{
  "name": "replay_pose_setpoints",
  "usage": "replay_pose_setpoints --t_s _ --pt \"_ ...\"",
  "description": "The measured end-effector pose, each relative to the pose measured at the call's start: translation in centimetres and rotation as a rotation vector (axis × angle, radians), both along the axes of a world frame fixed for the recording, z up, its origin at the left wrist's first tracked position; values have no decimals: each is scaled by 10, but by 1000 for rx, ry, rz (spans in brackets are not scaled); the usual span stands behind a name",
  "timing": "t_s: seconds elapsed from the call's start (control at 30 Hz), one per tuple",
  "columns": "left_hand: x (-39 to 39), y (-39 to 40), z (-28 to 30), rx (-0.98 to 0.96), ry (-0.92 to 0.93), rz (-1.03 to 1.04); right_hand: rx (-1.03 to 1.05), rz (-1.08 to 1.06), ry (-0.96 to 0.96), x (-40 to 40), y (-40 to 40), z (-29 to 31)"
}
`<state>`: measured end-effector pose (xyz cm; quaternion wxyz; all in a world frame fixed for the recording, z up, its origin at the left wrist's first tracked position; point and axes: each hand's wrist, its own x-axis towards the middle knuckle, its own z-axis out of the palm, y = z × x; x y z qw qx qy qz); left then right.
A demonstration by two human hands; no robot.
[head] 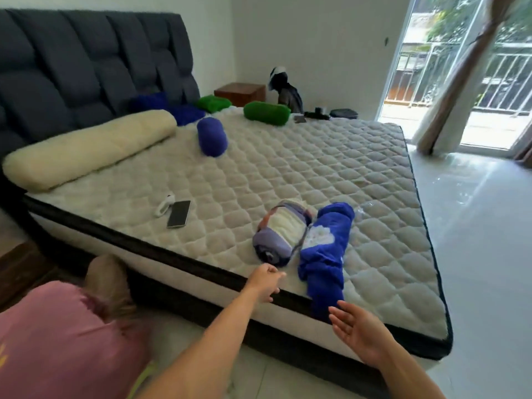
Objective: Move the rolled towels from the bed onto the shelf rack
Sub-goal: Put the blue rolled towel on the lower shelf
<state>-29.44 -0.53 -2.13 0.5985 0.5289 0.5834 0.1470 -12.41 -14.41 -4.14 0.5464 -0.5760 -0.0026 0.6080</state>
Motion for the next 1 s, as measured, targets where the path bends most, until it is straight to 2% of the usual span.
replay_pose_setpoints --t_s 0.17,0.33,0.47,0.6,0.77,1.0 --pt "51 26 -26 -318 -66 5 -35 -121 -3 43 32 -15" --pt "73 53 -44 -494 -48 22 -122 -111 15 79 74 -42" --pt "93 83 -63 -557 -18 61 -190 -14 -27 119 128 -58" --pt "125 100 -83 -606 12 191 -282 114 -142 162 193 -79" --pt "170 109 -97 -643 17 241 -337 264 -255 204 254 -96" --pt "199 112 -104 -680 95 288 -459 430 -152 209 284 -105"
